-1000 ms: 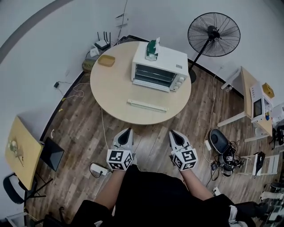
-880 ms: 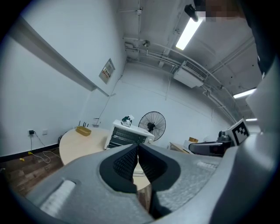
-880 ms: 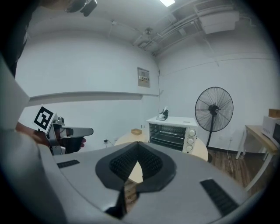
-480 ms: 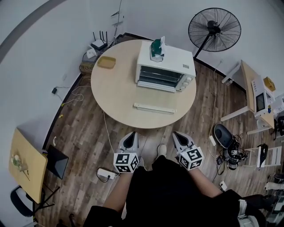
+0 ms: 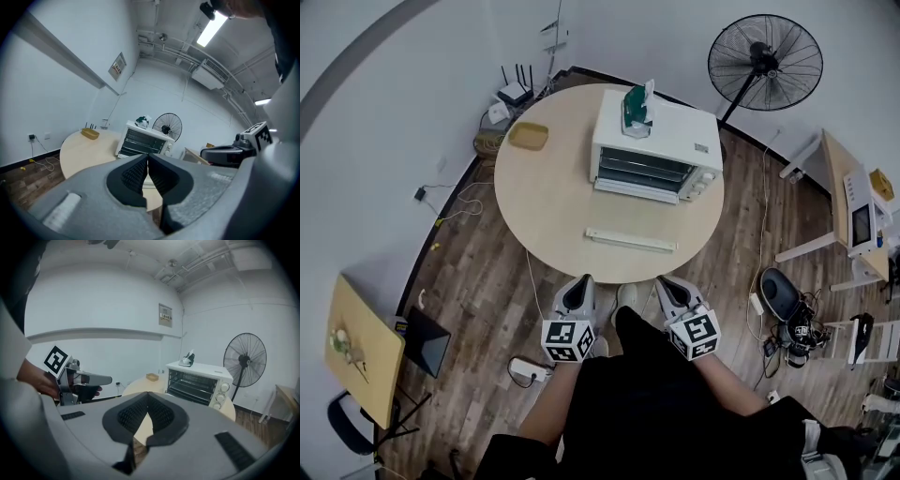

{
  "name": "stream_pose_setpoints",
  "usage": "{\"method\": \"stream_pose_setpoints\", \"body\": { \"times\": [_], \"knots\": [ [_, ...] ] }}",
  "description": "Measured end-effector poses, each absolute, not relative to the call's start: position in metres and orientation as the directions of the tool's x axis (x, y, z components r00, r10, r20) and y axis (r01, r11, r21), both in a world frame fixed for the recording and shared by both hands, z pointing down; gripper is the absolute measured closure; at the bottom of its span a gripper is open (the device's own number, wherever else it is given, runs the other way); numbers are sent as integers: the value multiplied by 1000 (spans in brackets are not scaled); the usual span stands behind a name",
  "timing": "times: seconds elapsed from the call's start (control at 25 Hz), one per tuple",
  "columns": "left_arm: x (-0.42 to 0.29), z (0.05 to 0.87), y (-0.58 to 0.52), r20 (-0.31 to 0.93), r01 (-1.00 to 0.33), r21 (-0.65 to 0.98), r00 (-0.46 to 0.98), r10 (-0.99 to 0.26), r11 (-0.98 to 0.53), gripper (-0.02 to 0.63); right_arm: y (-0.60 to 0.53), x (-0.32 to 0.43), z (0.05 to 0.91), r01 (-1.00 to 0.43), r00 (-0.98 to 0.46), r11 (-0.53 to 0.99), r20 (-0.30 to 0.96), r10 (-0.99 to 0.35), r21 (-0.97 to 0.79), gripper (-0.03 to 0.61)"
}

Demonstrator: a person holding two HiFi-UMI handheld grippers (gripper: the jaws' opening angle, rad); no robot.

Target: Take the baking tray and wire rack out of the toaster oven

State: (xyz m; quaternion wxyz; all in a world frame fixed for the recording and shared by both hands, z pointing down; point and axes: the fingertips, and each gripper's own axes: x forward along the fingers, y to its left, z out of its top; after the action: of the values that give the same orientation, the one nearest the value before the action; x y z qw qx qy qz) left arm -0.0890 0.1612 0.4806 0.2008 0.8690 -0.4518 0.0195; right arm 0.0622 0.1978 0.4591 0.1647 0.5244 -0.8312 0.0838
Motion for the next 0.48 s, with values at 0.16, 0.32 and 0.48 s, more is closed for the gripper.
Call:
{"method": "stream_pose_setpoints", "body": {
  "times": [0.16,0.32,0.48],
  "knots": [
    [-79,492,122,261,-816,314,566,-782,-486,595,152,86,464,-909,-381,416,347,-857,29,578],
    [-51,503,76,292,-803,319,588,-754,-503,595,104,123,472,-930,-343,366,350,-872,1,578],
    [-17,519,29,328,-797,308,602,-728,-520,595,63,155,485,-931,-357,360,361,-862,-60,578]
  ]
}}
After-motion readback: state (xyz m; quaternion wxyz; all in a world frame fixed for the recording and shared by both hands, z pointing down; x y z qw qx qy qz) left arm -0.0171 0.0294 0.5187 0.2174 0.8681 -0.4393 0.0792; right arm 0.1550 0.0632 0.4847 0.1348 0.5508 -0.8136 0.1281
